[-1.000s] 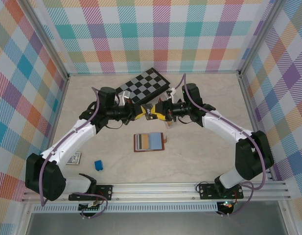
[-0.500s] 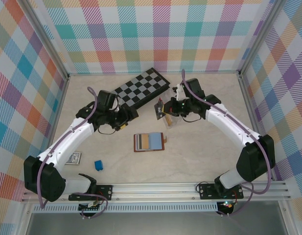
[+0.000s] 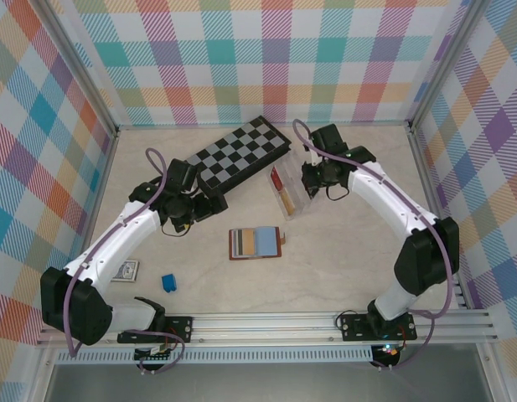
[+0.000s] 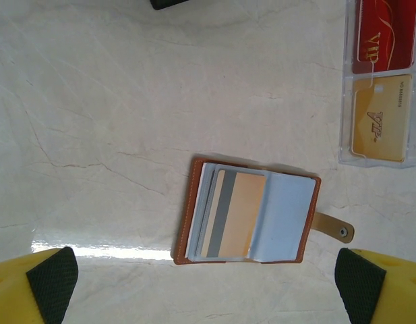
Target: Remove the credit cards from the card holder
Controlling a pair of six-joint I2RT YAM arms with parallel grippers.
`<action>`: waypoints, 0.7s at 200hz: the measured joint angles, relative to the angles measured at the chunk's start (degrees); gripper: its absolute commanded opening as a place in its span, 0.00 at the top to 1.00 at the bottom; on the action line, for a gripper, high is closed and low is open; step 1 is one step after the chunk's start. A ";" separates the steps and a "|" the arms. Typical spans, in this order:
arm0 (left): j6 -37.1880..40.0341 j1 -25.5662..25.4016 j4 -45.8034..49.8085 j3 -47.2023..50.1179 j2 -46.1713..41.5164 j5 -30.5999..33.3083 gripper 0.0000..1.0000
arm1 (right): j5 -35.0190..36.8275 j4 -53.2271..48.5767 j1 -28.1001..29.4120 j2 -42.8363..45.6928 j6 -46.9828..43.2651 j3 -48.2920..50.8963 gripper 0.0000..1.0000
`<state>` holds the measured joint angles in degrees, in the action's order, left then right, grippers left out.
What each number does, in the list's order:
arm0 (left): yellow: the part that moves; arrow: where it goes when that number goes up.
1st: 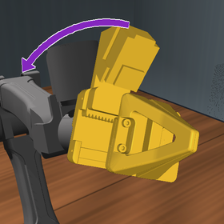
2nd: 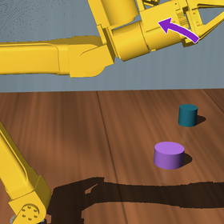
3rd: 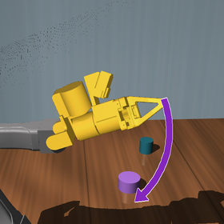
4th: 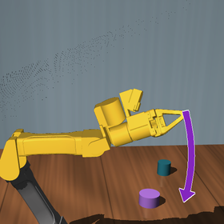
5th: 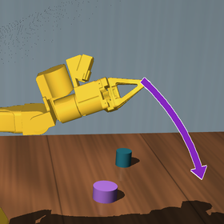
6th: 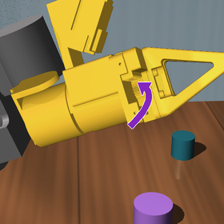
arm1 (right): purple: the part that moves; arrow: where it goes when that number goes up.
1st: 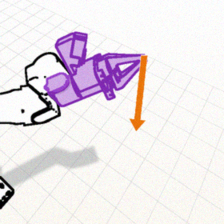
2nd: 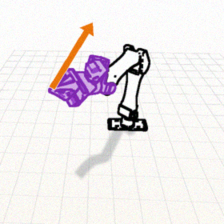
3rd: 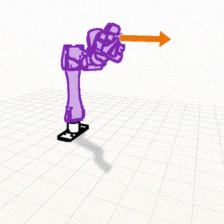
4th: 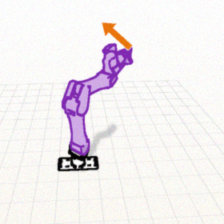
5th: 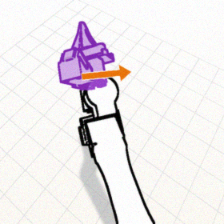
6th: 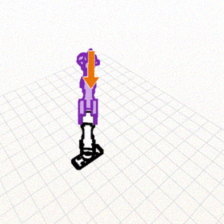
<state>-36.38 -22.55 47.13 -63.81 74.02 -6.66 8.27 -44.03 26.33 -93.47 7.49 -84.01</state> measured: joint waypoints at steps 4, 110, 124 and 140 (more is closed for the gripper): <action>0.00 0.04 0.15 0.00 0.00 0.13 0.00 | 0.24 0.00 0.00 -0.55 -0.42 -0.17 1.00; -0.44 0.24 0.57 0.76 0.00 -1.66 0.00 | 3.93 0.63 -1.22 -6.78 -4.79 -3.41 1.00; -0.42 0.24 0.55 0.76 0.13 -2.08 0.00 | 3.98 0.63 -1.51 -6.80 -5.09 -3.41 1.00; -0.42 0.26 0.42 0.76 0.33 -2.60 0.00 | 3.96 0.63 -1.60 -6.84 -5.42 -3.39 1.00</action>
<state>-36.80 -22.28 47.55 -63.05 74.35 -9.26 12.23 -43.40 24.73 -100.31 2.07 -87.39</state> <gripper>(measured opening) 0.999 0.047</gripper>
